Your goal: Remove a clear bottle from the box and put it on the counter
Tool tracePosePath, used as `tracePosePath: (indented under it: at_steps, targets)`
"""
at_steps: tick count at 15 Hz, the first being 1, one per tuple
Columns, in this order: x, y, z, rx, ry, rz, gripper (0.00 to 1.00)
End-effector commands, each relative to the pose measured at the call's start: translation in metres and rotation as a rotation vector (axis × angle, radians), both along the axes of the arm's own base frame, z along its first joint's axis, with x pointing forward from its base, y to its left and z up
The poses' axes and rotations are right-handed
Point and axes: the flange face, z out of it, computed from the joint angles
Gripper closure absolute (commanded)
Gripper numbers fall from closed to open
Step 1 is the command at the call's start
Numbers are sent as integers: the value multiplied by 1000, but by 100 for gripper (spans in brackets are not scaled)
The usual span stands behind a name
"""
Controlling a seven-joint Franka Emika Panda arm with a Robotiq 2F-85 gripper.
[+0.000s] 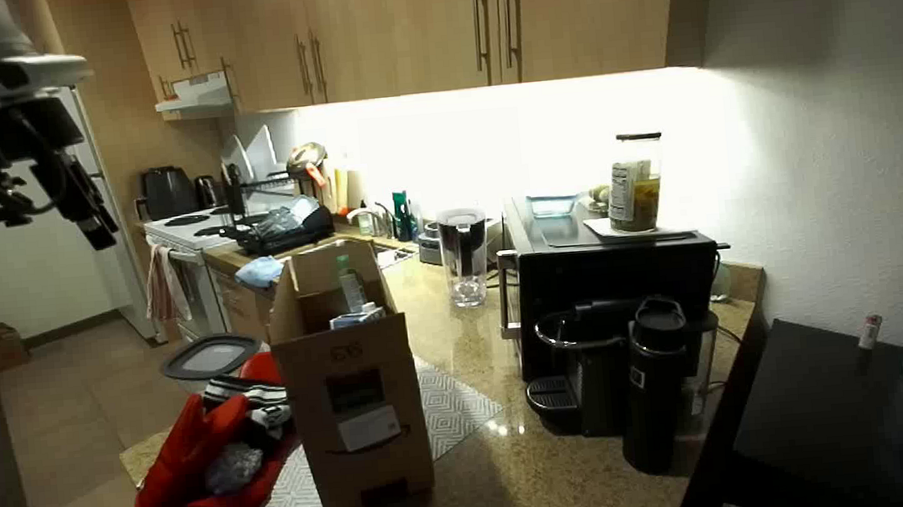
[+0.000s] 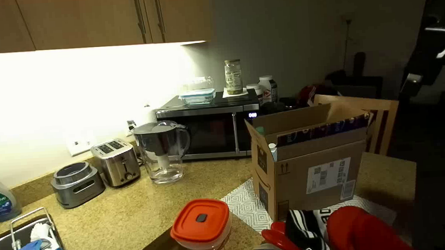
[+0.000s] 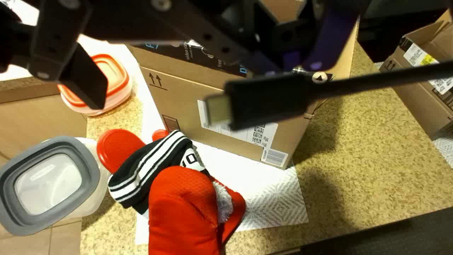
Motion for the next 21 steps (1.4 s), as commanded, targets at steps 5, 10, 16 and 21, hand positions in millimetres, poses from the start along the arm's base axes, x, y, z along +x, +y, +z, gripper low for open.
tracePosePath:
  at_steps: [5,10,16,21]
  targets:
    - [4,-1,2,-5,-2,-13,0]
    - [33,-13,22,0,-128,-97,0]
    - [65,-18,35,4,-216,-178,0]
    - [85,-14,36,-12,-244,-225,0]
